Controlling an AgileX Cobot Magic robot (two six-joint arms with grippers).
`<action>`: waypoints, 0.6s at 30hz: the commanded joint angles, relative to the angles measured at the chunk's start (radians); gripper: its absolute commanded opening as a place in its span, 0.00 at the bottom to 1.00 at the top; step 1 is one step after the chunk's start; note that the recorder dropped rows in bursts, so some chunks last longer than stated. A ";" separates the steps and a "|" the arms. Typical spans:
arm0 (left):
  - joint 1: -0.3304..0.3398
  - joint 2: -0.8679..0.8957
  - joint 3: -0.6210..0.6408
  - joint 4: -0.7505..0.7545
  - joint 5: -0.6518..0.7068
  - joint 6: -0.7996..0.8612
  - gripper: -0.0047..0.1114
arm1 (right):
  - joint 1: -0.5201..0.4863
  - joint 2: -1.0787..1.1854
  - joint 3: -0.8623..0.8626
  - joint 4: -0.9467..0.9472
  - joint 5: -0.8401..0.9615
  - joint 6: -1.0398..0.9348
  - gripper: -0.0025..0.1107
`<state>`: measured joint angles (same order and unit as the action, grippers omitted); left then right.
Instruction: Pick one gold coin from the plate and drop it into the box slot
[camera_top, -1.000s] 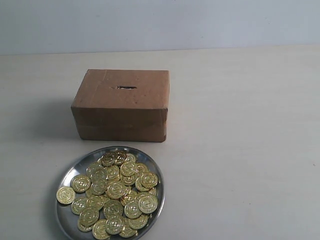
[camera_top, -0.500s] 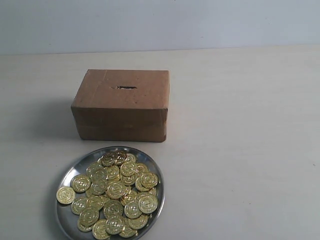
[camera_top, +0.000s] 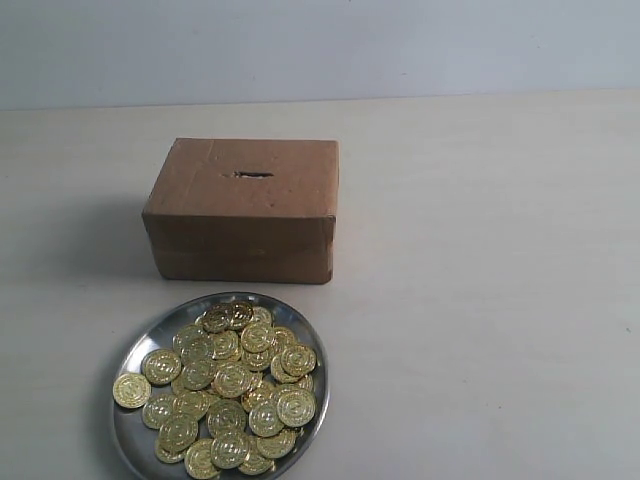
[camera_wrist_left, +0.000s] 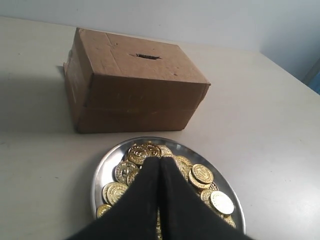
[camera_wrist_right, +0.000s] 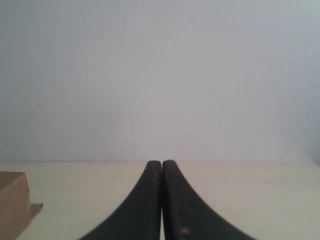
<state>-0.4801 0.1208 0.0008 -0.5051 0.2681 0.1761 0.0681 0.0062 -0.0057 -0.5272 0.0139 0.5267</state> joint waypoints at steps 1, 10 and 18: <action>0.001 -0.006 -0.001 -0.003 0.000 0.003 0.04 | -0.005 -0.006 0.006 0.068 0.121 -0.051 0.02; 0.001 -0.006 -0.001 -0.003 0.000 0.003 0.04 | -0.005 -0.006 0.006 0.386 0.226 -0.395 0.02; 0.001 -0.006 -0.001 -0.003 0.000 0.003 0.04 | -0.005 -0.006 0.006 0.471 0.261 -0.451 0.02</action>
<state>-0.4801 0.1208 0.0008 -0.5051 0.2681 0.1761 0.0664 0.0062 -0.0057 -0.0781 0.2665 0.1137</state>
